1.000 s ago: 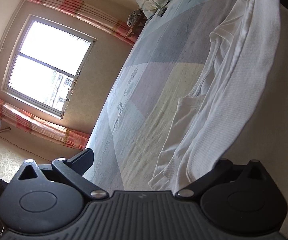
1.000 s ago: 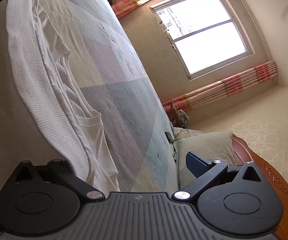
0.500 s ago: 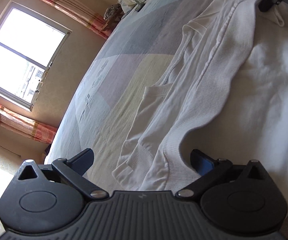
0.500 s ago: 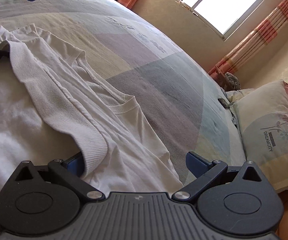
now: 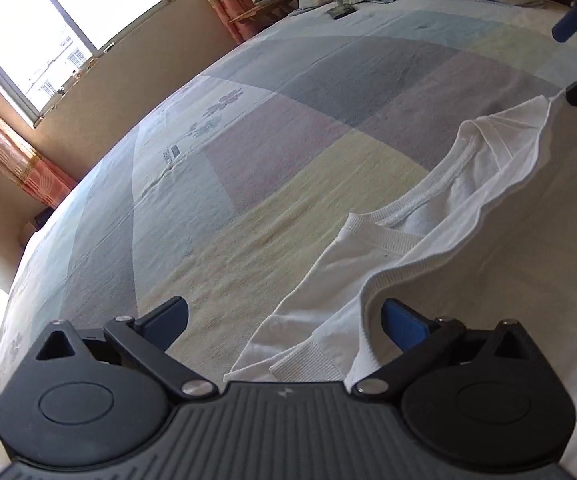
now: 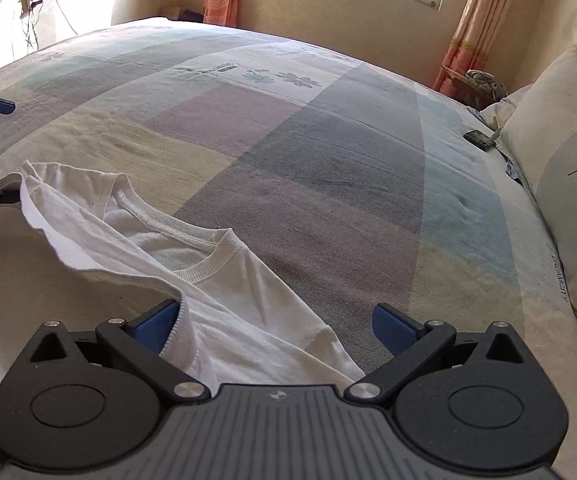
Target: Fold clothes
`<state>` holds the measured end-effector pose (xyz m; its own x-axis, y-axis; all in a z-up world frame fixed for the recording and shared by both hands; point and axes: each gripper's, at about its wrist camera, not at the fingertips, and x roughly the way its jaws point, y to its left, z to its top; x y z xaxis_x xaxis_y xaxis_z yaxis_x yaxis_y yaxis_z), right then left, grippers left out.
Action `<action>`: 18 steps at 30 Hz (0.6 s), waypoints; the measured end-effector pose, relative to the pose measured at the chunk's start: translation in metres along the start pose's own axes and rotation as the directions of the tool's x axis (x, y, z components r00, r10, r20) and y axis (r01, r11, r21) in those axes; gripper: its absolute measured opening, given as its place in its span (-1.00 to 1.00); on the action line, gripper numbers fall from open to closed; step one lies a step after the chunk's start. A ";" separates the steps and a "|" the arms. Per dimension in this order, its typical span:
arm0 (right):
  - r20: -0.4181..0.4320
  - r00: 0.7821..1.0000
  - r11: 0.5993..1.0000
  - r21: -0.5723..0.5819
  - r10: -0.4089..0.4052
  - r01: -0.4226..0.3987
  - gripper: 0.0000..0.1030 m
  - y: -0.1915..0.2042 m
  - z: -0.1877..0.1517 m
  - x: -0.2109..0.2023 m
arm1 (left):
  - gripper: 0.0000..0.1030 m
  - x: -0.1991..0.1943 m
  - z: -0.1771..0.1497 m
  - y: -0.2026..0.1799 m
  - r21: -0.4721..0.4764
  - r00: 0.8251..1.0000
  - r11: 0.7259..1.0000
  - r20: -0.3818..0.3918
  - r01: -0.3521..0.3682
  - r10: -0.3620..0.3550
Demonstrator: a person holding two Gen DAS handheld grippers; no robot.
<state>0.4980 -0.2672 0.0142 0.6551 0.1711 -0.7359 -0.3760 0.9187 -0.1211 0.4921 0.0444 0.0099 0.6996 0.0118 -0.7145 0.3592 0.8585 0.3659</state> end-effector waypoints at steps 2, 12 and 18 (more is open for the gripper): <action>0.012 1.000 0.999 0.038 0.017 -0.018 1.00 -0.009 0.005 -0.005 | 0.99 -0.003 0.002 0.018 -0.112 0.999 0.993 0.002 0.043 -0.043; 0.134 0.964 0.964 0.105 0.230 -0.245 1.00 -0.007 -0.038 -0.067 | 0.99 -0.070 -0.053 0.023 -0.272 0.924 0.884 0.150 0.381 -0.352; 0.038 0.907 0.906 0.044 0.420 -0.422 1.00 0.038 -0.084 -0.056 | 0.99 -0.065 -0.095 -0.015 -0.273 0.824 0.783 0.069 0.558 -0.563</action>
<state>0.3926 -0.2720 -0.0052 0.4608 0.5546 -0.6929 -0.5881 0.7755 0.2295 0.3824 0.0790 -0.0056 0.4168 -0.5091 -0.7531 0.5033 0.8191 -0.2751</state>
